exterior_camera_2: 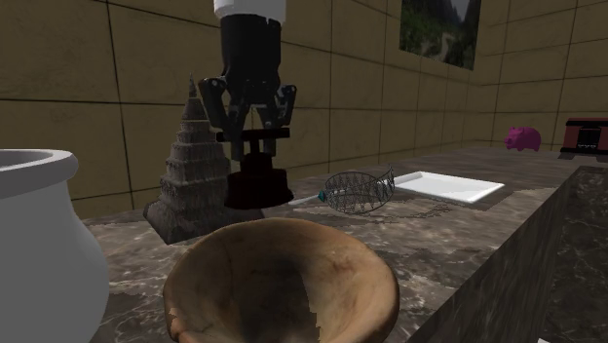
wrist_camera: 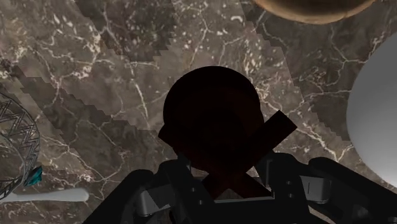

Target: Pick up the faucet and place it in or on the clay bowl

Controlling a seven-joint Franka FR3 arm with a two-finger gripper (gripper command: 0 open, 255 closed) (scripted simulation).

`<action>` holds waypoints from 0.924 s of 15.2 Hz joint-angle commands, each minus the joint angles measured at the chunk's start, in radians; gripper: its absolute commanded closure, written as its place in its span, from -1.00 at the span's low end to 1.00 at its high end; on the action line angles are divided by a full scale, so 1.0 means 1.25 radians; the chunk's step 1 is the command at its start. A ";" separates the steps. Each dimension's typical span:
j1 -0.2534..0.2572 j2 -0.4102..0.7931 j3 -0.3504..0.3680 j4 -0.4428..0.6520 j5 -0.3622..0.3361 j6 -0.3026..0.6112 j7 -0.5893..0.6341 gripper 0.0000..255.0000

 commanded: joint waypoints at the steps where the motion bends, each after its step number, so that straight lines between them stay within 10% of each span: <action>1: 0.000 -0.003 0.000 0.020 0.000 -0.023 -0.001 1.00; 14: 0.001 -0.006 0.001 0.148 0.001 -0.154 -0.002 1.00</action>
